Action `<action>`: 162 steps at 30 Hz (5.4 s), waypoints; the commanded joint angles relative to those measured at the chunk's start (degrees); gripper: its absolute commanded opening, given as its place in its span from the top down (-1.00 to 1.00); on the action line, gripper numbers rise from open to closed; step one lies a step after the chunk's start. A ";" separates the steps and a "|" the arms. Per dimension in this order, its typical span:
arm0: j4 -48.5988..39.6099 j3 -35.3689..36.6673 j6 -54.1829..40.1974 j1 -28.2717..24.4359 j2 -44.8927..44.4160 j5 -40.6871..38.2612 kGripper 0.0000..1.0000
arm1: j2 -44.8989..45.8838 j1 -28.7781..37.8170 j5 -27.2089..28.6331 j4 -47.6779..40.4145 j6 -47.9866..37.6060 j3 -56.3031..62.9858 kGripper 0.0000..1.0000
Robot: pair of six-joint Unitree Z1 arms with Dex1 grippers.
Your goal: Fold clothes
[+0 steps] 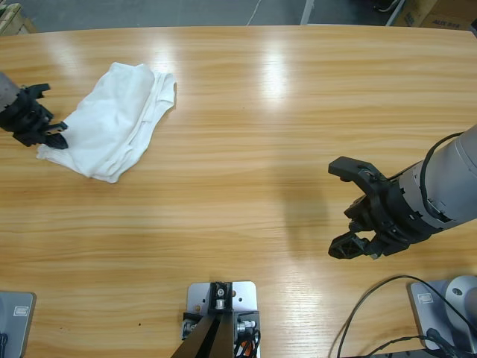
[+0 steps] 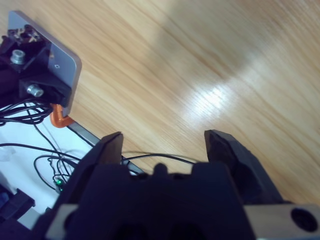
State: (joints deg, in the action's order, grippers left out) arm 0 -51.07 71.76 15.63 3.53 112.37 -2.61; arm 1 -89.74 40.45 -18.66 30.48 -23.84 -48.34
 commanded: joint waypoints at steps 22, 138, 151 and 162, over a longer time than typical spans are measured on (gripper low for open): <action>-0.17 1.98 6.38 16.60 -1.23 -2.31 1.00 | 2.63 0.55 0.73 -1.71 -0.92 4.08 -0.33; -19.37 32.85 0.46 -9.54 23.47 11.17 -1.00 | 4.84 0.51 -0.94 -1.66 -1.20 4.40 -0.84; -24.43 38.49 0.37 -13.37 26.81 13.51 -1.00 | 5.28 0.44 -0.94 -1.00 -1.20 4.13 -0.84; -27.32 44.29 0.41 -14.11 31.10 13.60 -1.00 | 8.90 -1.12 -0.46 0.10 -1.13 3.43 -0.84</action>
State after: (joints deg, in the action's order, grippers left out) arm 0 -76.74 113.00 16.47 -9.12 136.38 9.96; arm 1 -84.24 40.41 -18.92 29.45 -24.32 -44.96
